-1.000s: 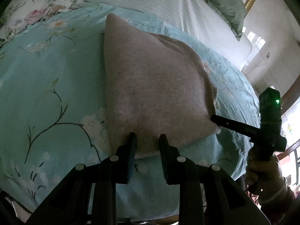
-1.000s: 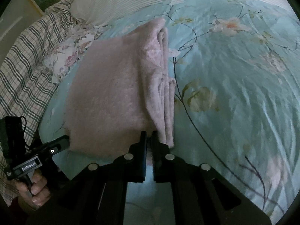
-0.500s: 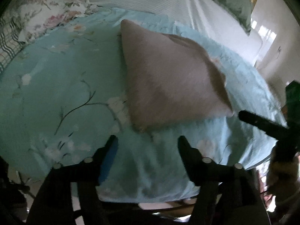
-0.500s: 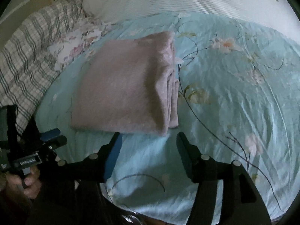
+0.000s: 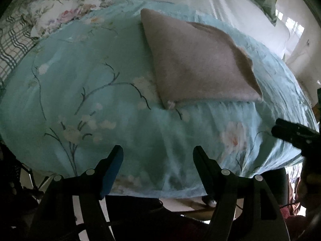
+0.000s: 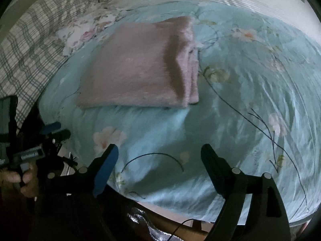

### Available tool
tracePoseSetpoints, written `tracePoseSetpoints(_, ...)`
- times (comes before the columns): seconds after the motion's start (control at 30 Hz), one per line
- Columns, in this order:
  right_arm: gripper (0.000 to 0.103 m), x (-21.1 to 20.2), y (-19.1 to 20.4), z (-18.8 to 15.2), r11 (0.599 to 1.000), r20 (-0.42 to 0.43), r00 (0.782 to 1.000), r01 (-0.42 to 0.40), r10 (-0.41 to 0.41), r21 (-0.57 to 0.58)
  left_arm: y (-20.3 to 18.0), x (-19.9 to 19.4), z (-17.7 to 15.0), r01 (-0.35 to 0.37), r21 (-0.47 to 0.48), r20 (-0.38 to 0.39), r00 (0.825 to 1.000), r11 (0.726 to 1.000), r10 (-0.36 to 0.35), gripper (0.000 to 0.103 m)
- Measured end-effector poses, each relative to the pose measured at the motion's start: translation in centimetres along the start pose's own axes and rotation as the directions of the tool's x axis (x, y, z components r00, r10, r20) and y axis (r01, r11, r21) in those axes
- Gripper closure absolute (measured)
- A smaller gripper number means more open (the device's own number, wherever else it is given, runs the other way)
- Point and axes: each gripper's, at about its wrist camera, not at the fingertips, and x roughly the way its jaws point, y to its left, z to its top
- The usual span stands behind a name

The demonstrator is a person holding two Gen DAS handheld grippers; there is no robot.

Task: Fold small clothes

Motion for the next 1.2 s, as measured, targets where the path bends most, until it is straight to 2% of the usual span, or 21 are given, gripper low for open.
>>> tracePoseSetpoints(0.1, 0.018, -0.8, 0.5, 0.6, 1.000, 0.018, 1.000, 0.008, -0.007, -0.026, -0.3, -1.2, 0.7, -0.064, 0.005, 0.061, 0.996, 0.998, 0.064, 0.030)
tracePoseSetpoints(0.2, 0.017, -2.5, 0.7, 1.9, 0.998, 0.067, 0.998, 0.013, -0.009, -0.053, -0.5, -3.1, 1.8, -0.086, -0.003, 0.126, 0.988, 0.996, 0.086, 0.029)
tracePoseSetpoints(0.23, 0.013, -2.9, 0.8, 2.2, 0.998, 0.082, 0.997, 0.016, -0.011, -0.058, -0.7, -3.8, 2.2, -0.087, -0.001, 0.150, 0.985, 0.996, 0.086, 0.028)
tracePoseSetpoints(0.27, 0.007, -3.5, 0.9, 2.5, 0.998, 0.104, 0.994, 0.024, -0.018, -0.063, -1.0, -4.5, 2.7, -0.088, 0.016, 0.167, 0.982, 0.996, 0.084, 0.024)
tracePoseSetpoints(0.33, 0.003, -4.3, 1.1, 3.2, 0.996, 0.141, 0.990, 0.042, -0.030, -0.082, -2.0, -5.2, 3.7, -0.127, 0.082, 0.179, 0.978, 0.989, 0.111, 0.022)
tracePoseSetpoints(0.37, 0.002, -4.6, 1.3, 3.5, 0.994, 0.153, 0.988, 0.049, -0.034, -0.096, -2.5, -5.6, 4.1, -0.164, 0.108, 0.195, 0.970, 0.981, 0.141, 0.020)
tracePoseSetpoints(0.43, 0.002, -4.6, 1.6, 3.9, 0.991, 0.162, 0.986, 0.058, -0.037, -0.123, -3.1, -6.0, 4.5, -0.188, 0.123, 0.212, 0.964, 0.974, 0.159, 0.015)
tracePoseSetpoints(0.5, 0.002, -4.1, 1.7, 4.2, 0.989, 0.154, 0.987, 0.054, -0.033, -0.135, -3.3, -5.9, 4.9, -0.193, 0.127, 0.208, 0.964, 0.973, 0.164, 0.005)
tracePoseSetpoints(0.53, 0.002, -3.9, 1.6, 4.3, 0.990, 0.149, 0.988, 0.051, -0.031, -0.134, -3.4, -5.7, 5.1, -0.194, 0.126, 0.203, 0.965, 0.973, 0.166, 0.004)
tracePoseSetpoints(0.8, 0.002, -1.1, 0.8, 5.3, 0.993, 0.086, 0.996, 0.037, -0.027, -0.115, -2.6, -2.9, 6.2, -0.195, 0.121, 0.115, 0.977, 0.973, 0.181, 0.004)
tracePoseSetpoints(1.2, 0.002, 0.7, -0.6, 8.3, 0.996, 0.044, 0.999, 0.029, -0.026, -0.086, -3.2, -1.3, 9.1, -0.225, 0.139, 0.111, 0.971, 0.964, 0.211, 0.004)
